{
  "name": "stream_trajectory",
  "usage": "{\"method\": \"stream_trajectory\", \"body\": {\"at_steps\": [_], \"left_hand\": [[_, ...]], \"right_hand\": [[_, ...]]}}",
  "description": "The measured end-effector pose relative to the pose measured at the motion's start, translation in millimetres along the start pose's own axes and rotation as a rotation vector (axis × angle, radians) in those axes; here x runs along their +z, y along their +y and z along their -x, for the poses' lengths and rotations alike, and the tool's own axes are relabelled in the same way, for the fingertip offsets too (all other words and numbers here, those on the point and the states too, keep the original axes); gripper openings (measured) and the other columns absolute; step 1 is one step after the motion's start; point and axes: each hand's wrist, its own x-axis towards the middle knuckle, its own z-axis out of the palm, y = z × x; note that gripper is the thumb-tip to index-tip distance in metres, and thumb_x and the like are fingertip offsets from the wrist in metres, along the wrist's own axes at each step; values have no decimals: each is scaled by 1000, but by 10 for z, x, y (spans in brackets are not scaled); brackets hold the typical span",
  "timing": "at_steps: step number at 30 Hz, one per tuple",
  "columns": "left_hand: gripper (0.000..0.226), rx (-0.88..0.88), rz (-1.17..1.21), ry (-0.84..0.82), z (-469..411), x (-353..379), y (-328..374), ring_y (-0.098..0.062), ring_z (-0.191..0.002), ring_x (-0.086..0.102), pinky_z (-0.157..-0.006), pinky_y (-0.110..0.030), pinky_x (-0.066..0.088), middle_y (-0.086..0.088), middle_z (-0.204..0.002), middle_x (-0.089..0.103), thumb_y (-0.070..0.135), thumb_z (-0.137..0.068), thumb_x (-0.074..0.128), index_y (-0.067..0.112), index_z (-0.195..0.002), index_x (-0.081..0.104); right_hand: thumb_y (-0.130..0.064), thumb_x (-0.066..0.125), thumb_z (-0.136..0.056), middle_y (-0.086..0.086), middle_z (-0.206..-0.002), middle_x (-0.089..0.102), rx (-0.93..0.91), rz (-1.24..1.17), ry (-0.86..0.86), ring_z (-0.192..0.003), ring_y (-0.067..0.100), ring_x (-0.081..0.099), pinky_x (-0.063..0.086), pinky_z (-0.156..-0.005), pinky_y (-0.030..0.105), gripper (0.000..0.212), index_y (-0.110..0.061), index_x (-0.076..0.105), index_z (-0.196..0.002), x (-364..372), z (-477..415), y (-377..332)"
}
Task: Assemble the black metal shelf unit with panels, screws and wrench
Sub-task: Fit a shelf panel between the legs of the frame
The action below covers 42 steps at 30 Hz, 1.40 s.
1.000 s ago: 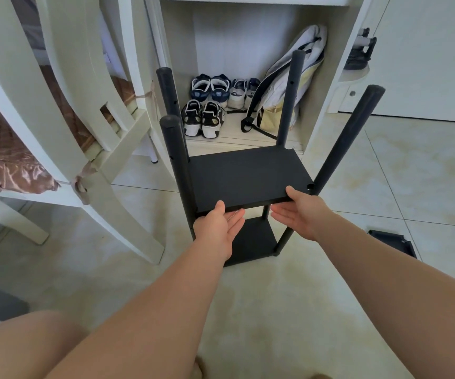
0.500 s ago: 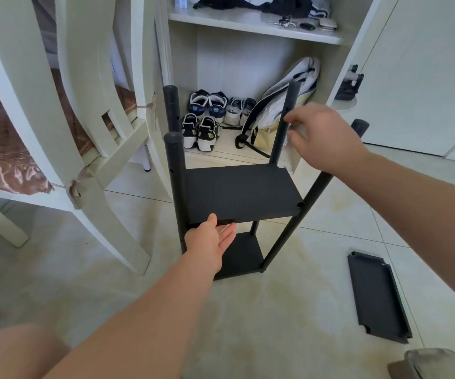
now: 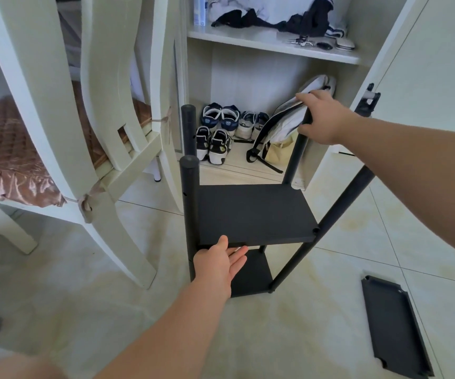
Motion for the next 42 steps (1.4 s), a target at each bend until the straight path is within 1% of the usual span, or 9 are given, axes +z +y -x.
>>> {"method": "stream_trajectory", "body": {"at_steps": [3,6,10,15,18,22,25,35,42], "left_hand": [[24,7,-1,0,-27,-10,-6,-28,-82,76,-83,-41,61,-21,-100,73,15,-100,59,1,-119,53],[23,9,0,6,-41,-7,-5,-28,-81,76,-83,-42,61,-21,-100,73,15,-100,58,2,-118,53],[24,13,-15,3,-26,-14,-12,-28,-80,76,-79,-40,61,-21,-98,73,15,-100,58,1,-119,53],[28,13,-66,-27,14,-74,-20,-30,-79,76,-79,-42,61,-21,-102,72,16,-100,59,3,-124,53],[29,4,-95,-50,48,-109,5,-32,-80,76,-78,-43,61,-22,-106,70,15,-99,60,4,-126,52],[28,-9,-138,-84,90,-132,12,-33,-82,75,-77,-44,61,-23,-110,69,14,-100,59,5,-125,52],[28,-18,-158,-110,111,-132,11,-34,-83,75,-75,-44,61,-24,-111,68,14,-100,58,5,-126,52],[30,-28,-214,-126,87,-97,26,-33,-83,75,-73,-42,62,-24,-111,69,14,-100,57,3,-128,52],[31,-27,-209,-122,45,-41,47,-34,-82,75,-73,-44,62,-23,-112,68,14,-100,57,4,-129,52]], "right_hand": [[-19,51,-103,20,-149,45,44,-72,44,-135,40,43,39,-108,44,51,-15,40,-153,5,-85,-16],[-13,48,-105,22,-139,54,74,-103,110,-127,40,49,43,-103,43,40,-14,52,-145,26,-68,-28],[-14,49,-105,20,-139,55,123,-139,111,-131,37,46,41,-105,41,41,-16,51,-147,10,16,26],[-14,50,-104,21,-138,55,197,-110,124,-129,39,48,45,-101,43,42,-14,51,-146,-20,252,190],[-13,50,-104,22,-136,57,222,-83,114,-130,41,46,43,-105,45,37,-10,57,-140,-44,391,306],[-20,54,-103,21,-137,57,287,-105,108,-128,40,49,45,-104,44,39,-15,56,-142,-88,553,443],[-20,55,-103,20,-139,56,297,-112,115,-131,38,47,43,-105,43,39,-13,56,-141,-99,640,522],[-21,55,-103,18,-139,54,347,-143,127,-127,37,50,45,-102,44,40,-13,55,-142,-127,794,656],[-20,54,-104,18,-133,59,336,-161,137,-121,37,53,47,-94,40,40,-13,55,-142,-129,887,679]]}}
